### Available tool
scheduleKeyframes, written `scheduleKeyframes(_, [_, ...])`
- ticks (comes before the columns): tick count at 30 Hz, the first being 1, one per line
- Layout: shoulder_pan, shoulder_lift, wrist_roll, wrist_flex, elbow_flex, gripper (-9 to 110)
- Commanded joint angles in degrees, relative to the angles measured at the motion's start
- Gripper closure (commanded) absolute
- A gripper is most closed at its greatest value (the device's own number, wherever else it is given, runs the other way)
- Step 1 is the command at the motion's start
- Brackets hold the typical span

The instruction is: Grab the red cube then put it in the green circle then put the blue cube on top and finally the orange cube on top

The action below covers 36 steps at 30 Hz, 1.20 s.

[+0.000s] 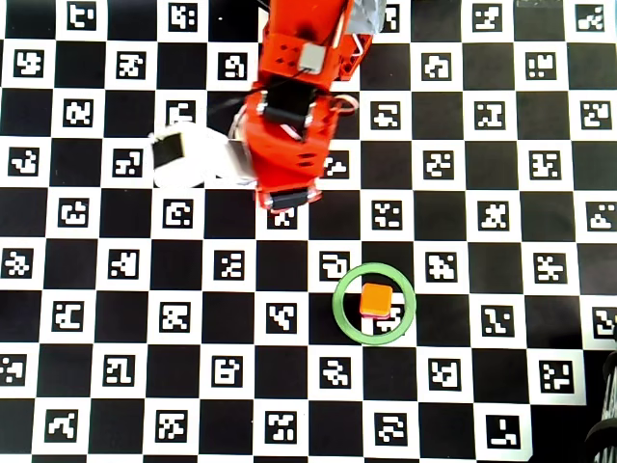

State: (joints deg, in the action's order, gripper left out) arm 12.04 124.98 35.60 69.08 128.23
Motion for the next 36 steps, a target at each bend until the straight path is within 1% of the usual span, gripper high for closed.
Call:
scheduleKeyframes(1, [-3.87,13.45,5.98,-6.86,7.56,108])
scheduleKeyframes(8, [-9.84,23.55,16.08,-10.11,20.13,108])
scheduleKeyframes(18, [-10.02,37.88,27.77,-14.59,36.74,108])
scheduleKeyframes(25, [-12.57,45.79,34.19,-13.01,44.74,108])
scheduleKeyframes(32, [-10.99,56.07,38.14,-10.28,52.73,108])
scheduleKeyframes(36, [-10.63,58.97,38.85,-7.29,53.35,108])
